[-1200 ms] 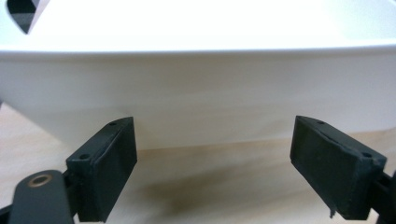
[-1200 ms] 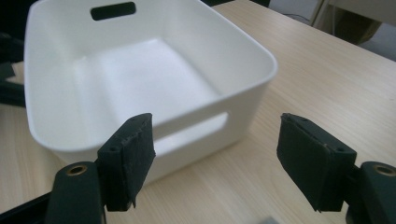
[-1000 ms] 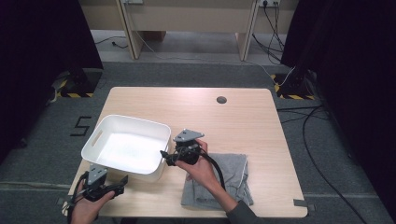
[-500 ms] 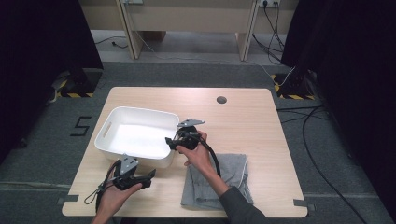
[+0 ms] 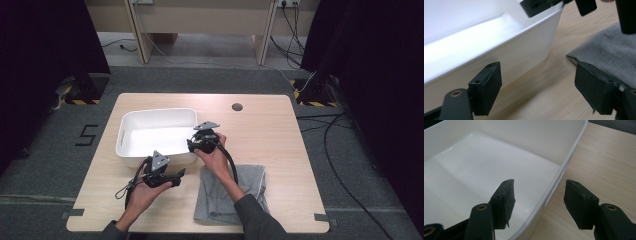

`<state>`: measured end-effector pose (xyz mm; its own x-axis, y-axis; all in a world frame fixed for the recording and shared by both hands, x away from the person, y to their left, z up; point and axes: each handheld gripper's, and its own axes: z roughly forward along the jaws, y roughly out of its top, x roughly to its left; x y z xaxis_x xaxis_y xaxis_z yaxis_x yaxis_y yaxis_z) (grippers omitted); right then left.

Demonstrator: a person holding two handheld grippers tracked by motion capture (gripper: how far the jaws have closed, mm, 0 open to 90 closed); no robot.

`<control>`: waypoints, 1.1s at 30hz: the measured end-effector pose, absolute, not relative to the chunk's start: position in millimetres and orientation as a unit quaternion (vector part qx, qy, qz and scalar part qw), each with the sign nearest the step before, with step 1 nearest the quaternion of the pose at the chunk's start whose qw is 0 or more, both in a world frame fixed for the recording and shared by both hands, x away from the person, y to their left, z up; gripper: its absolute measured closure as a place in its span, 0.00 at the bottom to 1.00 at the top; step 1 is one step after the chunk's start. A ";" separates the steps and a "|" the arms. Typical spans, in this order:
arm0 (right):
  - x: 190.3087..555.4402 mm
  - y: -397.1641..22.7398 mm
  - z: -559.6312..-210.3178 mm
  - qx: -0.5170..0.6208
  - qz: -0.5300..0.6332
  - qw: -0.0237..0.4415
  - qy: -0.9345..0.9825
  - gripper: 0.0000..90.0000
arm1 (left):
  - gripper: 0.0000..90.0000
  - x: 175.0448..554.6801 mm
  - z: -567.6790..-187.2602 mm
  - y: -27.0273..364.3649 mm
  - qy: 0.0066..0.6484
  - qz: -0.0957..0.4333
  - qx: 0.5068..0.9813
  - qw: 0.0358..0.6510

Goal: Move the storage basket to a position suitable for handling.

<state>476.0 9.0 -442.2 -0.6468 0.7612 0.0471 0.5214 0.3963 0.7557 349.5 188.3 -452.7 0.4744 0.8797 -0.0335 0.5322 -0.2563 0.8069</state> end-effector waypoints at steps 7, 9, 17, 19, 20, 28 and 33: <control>482.0 2.0 -441.2 0.403 0.393 0.131 0.816 0.46 | 0.22 319.3 -450.3 254.3 0.512 0.251 0.724 0.389; 483.7 3.4 -441.9 0.401 0.389 0.130 0.819 0.47 | 0.22 313.8 -454.7 288.2 0.550 0.261 0.695 0.382; 486.6 14.3 -443.7 0.377 0.371 0.133 0.838 0.55 | 0.21 343.3 -468.3 320.1 0.578 0.259 0.675 0.379; 488.1 15.0 -443.3 0.374 0.366 0.134 0.842 0.56 | 0.19 352.1 -470.4 314.8 0.578 0.257 0.679 0.372; 488.6 14.4 -442.8 0.371 0.362 0.138 0.844 0.56 | 0.17 355.2 -470.0 312.6 0.579 0.260 0.681 0.365; 500.6 -10.7 -440.7 0.384 0.345 0.154 0.843 0.60 | 0.30 372.5 -464.8 296.1 0.572 0.238 0.682 0.389; 507.5 -33.3 -440.1 0.396 0.342 0.160 0.837 0.62 | 0.31 383.8 -463.7 276.2 0.563 0.232 0.690 0.392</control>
<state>507.5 -33.3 -440.1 -0.6355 0.7721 0.0035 0.5532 0.4522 0.6997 383.8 276.2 -463.7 0.2586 0.9583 -0.1216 0.5945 -0.0587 0.8020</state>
